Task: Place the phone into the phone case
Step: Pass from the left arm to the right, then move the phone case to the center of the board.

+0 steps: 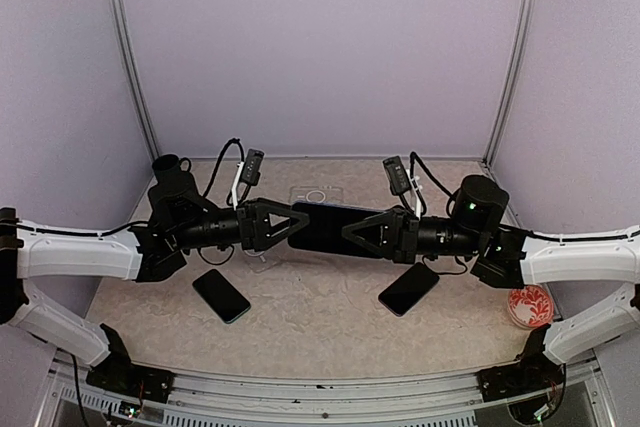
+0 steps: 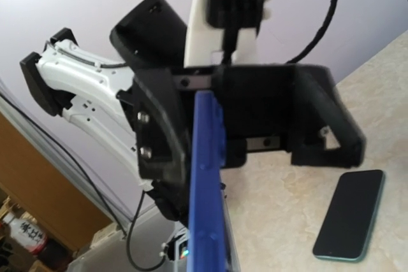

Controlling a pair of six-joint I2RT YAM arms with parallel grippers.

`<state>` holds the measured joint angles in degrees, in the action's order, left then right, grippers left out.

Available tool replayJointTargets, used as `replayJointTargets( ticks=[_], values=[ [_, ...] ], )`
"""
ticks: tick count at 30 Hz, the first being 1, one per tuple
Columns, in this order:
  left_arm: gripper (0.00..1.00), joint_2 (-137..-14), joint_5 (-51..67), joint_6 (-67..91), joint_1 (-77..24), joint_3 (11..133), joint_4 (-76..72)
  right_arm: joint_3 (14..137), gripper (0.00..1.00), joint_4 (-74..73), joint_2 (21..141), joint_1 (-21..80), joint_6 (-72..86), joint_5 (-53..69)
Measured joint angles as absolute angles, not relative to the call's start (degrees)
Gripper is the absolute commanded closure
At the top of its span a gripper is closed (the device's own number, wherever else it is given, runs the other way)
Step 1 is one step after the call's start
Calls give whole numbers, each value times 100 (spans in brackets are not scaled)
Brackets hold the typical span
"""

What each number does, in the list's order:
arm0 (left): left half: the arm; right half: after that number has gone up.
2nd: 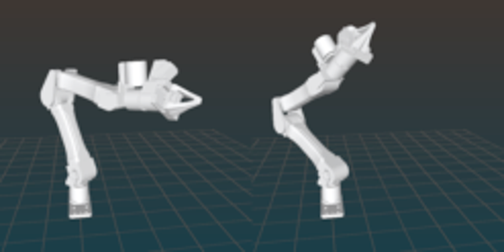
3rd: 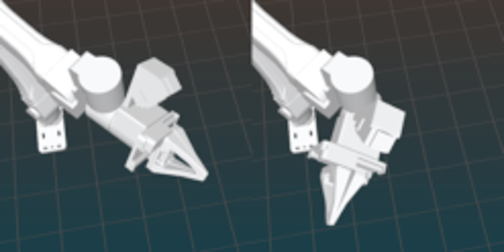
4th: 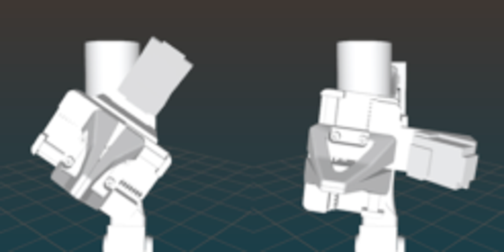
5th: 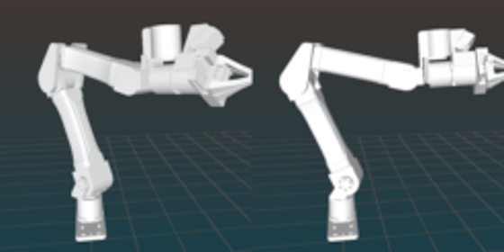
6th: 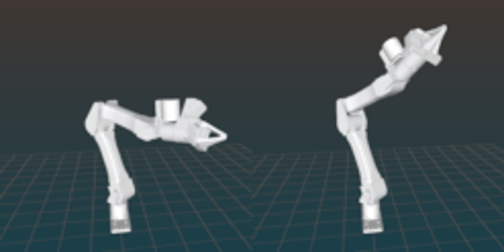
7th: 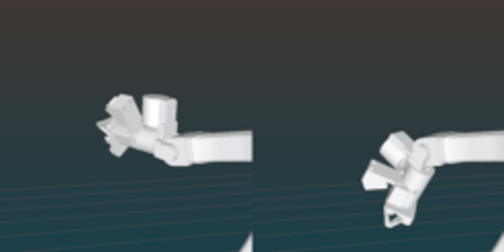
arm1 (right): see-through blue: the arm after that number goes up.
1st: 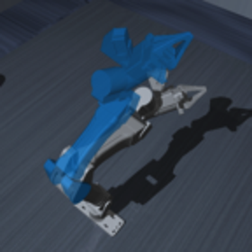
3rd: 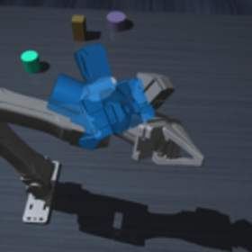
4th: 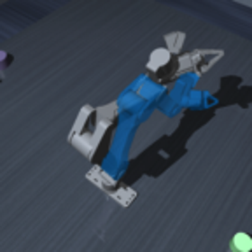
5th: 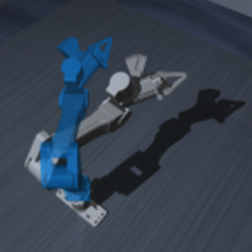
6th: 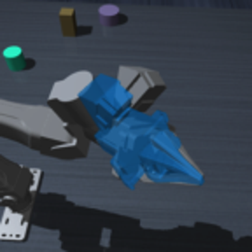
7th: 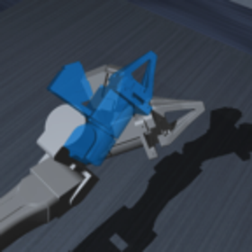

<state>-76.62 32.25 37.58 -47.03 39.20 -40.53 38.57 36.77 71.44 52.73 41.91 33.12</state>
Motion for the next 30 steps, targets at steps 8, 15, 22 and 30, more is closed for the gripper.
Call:
replayJointTargets(
  ticks=[8,15,22,30],
  values=[
    [1,-7190,2842,3653,-3951,3693,-3627,3804,100,3197,6921,5262,4014,3035],
    [1,-7177,2196,3573,-3074,3701,-3006,3579,100,2928,6471,5227,3986,2825],
    [1,-7601,1682,3562,-2665,3977,-2687,3511,100,2655,6407,5199,3924,2552],
    [1,-8584,1280,3413,-2324,4751,-2285,3446,100,2593,6445,5194,3857,2445]
  ],
)
